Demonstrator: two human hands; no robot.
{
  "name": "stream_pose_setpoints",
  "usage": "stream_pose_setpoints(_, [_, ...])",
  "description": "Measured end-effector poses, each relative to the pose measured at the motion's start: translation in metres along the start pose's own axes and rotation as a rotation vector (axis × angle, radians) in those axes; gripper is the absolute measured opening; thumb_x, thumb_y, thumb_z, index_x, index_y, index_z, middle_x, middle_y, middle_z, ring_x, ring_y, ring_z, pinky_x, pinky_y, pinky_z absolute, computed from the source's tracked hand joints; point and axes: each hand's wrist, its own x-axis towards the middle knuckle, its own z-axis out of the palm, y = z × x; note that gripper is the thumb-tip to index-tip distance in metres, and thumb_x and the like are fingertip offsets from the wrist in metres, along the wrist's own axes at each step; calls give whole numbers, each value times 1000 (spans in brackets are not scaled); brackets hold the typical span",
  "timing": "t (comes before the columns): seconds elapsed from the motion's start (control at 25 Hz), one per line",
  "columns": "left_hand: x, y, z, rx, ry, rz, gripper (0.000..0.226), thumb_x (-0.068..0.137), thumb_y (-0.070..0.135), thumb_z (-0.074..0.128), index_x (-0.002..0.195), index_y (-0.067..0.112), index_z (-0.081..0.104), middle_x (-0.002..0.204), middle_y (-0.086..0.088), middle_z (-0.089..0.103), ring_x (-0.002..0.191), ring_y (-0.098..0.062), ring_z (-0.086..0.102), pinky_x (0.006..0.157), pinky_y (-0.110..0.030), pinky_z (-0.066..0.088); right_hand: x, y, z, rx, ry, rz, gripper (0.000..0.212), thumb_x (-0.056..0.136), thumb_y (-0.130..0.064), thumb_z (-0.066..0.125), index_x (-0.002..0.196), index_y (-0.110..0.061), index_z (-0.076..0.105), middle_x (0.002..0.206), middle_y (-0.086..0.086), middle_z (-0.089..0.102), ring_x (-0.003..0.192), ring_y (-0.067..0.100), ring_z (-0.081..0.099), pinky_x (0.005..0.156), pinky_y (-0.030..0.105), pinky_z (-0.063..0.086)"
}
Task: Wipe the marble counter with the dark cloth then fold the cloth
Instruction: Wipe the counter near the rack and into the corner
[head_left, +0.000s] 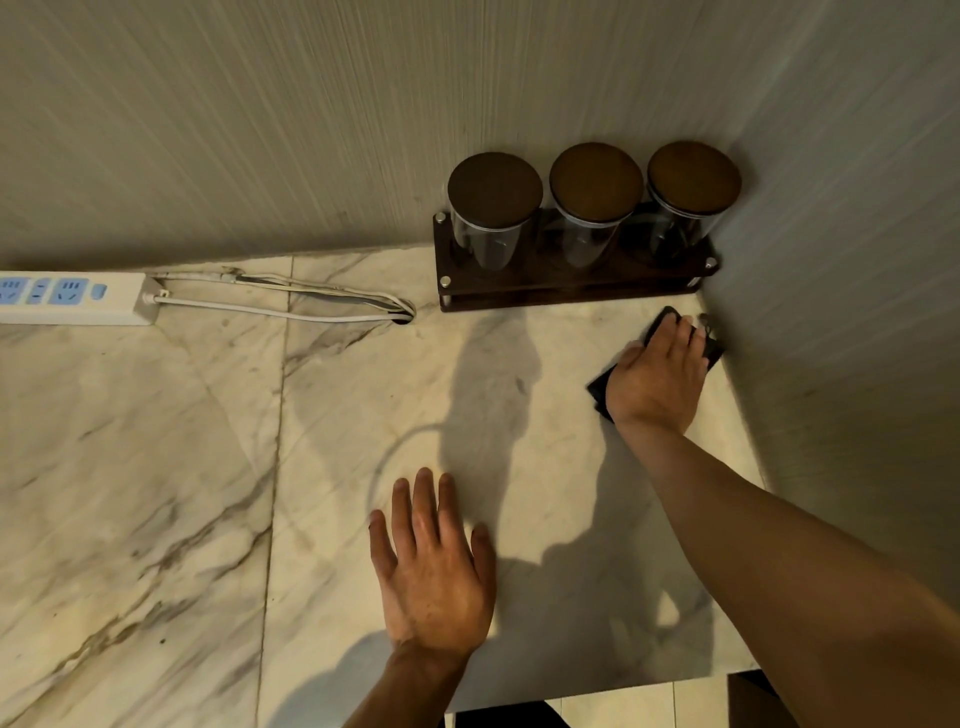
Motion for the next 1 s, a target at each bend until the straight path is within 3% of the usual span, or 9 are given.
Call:
stream_pose_setpoints(0.24, [-1, 0, 2, 1, 22, 5, 62, 90, 43, 37, 142, 7, 40, 149, -16, 40, 141, -35, 25, 113, -57, 20, -15, 6, -3, 2, -43, 101, 72, 96, -46, 29, 152, -6, 8, 161, 14, 7, 147, 28, -1, 119, 43, 1])
stream_pose_setpoints(1.0, [-3, -3, 4, -45, 78, 35, 60, 91, 39, 39, 141, 6, 38, 148, -19, 39, 140, -38, 26, 113, -57, 16, -103, 54, -18, -3, -2, 160, 61, 100, -35, 29, 153, -13, 9, 162, 6, 8, 147, 23, -2, 119, 40, 2])
